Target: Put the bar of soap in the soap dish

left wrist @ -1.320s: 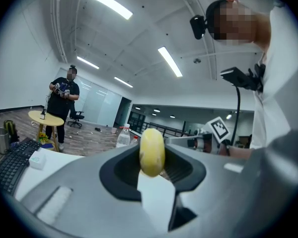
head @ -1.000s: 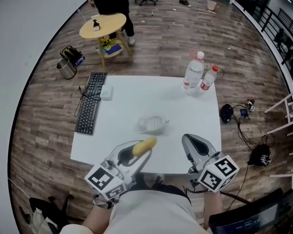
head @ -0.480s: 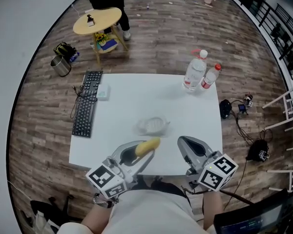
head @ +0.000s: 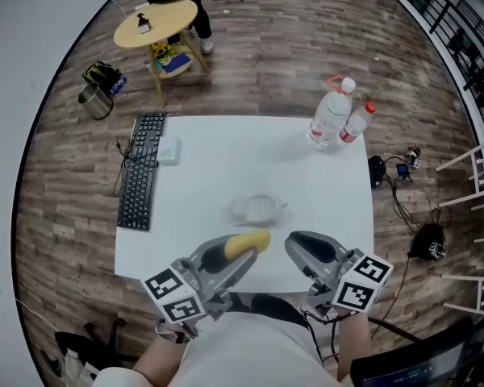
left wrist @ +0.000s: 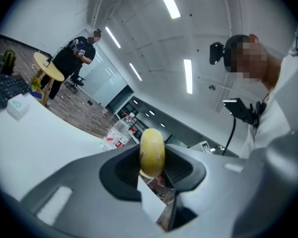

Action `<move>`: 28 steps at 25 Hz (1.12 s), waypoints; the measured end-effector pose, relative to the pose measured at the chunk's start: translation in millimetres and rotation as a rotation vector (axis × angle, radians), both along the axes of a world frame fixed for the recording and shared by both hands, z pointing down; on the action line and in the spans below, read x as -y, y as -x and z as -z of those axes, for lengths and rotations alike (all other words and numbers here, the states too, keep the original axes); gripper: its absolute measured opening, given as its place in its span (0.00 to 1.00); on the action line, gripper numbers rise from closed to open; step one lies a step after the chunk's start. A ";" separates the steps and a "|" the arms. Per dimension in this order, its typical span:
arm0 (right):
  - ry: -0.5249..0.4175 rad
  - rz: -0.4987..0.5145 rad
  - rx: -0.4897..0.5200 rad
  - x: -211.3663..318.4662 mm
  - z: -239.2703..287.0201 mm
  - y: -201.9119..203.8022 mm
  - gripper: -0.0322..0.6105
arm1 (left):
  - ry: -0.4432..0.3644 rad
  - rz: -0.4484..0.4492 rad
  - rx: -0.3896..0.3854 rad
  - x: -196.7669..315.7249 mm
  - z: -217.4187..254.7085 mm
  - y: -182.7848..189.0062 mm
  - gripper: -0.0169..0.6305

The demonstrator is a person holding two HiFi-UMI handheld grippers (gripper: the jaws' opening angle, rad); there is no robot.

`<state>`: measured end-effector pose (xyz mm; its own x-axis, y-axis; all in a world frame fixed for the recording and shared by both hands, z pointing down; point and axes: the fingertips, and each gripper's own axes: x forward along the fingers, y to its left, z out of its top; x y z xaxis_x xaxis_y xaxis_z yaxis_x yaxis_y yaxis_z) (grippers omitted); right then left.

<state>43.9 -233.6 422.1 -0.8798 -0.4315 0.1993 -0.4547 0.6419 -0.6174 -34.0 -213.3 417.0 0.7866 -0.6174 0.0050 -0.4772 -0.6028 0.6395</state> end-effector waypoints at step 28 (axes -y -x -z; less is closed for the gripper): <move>0.168 0.063 0.188 25.3 -27.9 20.9 0.26 | 0.209 -0.117 -0.268 45.3 -21.0 -1.5 0.23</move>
